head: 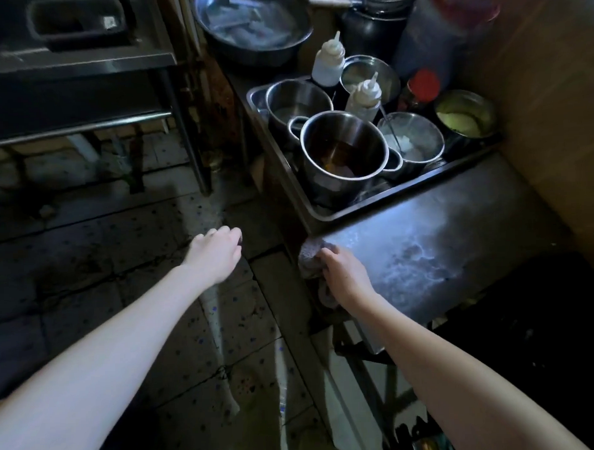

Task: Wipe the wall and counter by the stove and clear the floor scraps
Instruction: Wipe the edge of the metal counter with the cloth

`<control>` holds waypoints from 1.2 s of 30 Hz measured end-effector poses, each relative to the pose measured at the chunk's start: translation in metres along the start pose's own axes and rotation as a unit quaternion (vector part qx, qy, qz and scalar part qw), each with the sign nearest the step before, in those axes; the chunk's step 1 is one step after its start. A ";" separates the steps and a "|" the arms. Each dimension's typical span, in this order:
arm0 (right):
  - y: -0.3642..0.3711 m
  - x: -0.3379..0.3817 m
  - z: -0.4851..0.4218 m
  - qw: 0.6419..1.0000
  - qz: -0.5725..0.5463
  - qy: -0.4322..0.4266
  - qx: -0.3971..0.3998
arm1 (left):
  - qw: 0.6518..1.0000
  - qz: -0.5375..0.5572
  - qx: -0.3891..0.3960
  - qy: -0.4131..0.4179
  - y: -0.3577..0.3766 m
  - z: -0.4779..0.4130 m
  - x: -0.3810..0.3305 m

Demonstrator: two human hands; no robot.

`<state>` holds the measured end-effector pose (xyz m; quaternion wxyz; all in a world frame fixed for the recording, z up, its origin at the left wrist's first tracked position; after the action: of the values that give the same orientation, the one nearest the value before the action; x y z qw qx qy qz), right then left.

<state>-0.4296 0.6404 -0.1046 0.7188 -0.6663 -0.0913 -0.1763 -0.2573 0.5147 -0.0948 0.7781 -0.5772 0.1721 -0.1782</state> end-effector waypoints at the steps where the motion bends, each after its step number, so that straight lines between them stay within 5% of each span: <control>1: 0.000 0.012 -0.009 1.000 -0.006 -0.012 -0.002 | 1.000 0.005 0.000 -0.008 -0.004 -0.001 0.009; 22: -0.051 0.212 -0.208 0.984 0.021 -0.171 -0.048 | 0.976 0.014 -0.093 -0.196 -0.117 -0.001 0.268; 36: -0.053 0.286 -0.441 0.974 0.002 -0.226 -0.029 | 0.957 0.011 -0.087 -0.278 -0.175 -0.131 0.410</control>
<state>-0.2319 0.1633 0.0074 0.6604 -0.7096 -0.2445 -0.0224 0.0269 0.1624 0.0121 0.7439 -0.6675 -0.0298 0.0132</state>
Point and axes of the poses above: each hand's wrist, its own z-axis away from the middle knuckle, its own y-axis out of the palm, x = y × z, the point moved 10 cm from there along -z, towards the middle knuckle, and after that the axes turned 10 degrees about -y, right-handed, at the moved point
